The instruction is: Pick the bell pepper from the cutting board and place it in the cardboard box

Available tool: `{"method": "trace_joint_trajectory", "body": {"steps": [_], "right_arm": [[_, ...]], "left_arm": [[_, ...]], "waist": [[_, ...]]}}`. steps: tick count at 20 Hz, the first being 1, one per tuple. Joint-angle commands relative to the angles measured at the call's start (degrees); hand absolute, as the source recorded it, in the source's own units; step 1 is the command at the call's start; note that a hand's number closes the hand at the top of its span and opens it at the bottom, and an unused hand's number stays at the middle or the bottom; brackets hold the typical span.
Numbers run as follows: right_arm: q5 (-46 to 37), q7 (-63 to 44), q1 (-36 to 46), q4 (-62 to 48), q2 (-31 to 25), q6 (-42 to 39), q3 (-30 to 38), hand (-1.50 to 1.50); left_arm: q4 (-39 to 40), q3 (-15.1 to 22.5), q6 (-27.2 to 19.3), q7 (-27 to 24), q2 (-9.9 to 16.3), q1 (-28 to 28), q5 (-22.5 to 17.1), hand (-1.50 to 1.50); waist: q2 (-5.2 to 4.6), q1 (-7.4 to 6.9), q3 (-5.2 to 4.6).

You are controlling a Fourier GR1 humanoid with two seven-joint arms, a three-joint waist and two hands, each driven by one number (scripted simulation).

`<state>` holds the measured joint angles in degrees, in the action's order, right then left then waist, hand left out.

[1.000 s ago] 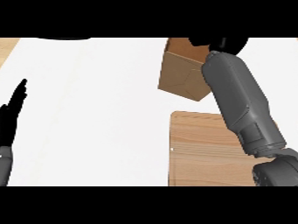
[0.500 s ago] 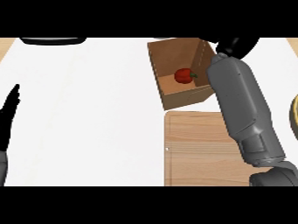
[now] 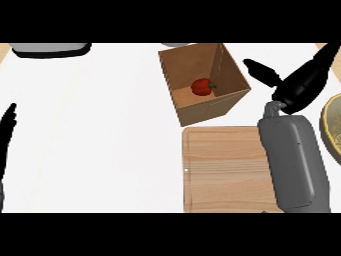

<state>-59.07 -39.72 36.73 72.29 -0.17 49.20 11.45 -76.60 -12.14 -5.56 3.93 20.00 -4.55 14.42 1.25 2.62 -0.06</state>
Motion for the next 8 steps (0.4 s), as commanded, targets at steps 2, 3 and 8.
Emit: {"method": "trace_joint_trajectory", "body": {"steps": [2,3,8], "right_arm": [[-1.15,-4.61,-16.37,20.81,0.15,-6.93,-6.13,-1.5],[-2.86,-7.54,-18.57,24.75,0.15,-8.25,-7.78,-1.5],[-0.58,-6.09,-35.91,43.6,0.16,-18.36,-13.06,-1.5]], "left_arm": [[-1.42,-0.66,-0.14,0.06,0.08,1.69,-0.23,0.0],[-2.82,-0.19,0.35,-0.25,0.42,2.44,0.06,0.0],[-0.86,-1.44,0.87,-1.53,0.69,1.81,-1.03,0.0]], "waist": [[0.22,0.82,-0.03],[0.14,0.31,-0.03],[-0.37,0.2,-0.02]]}}
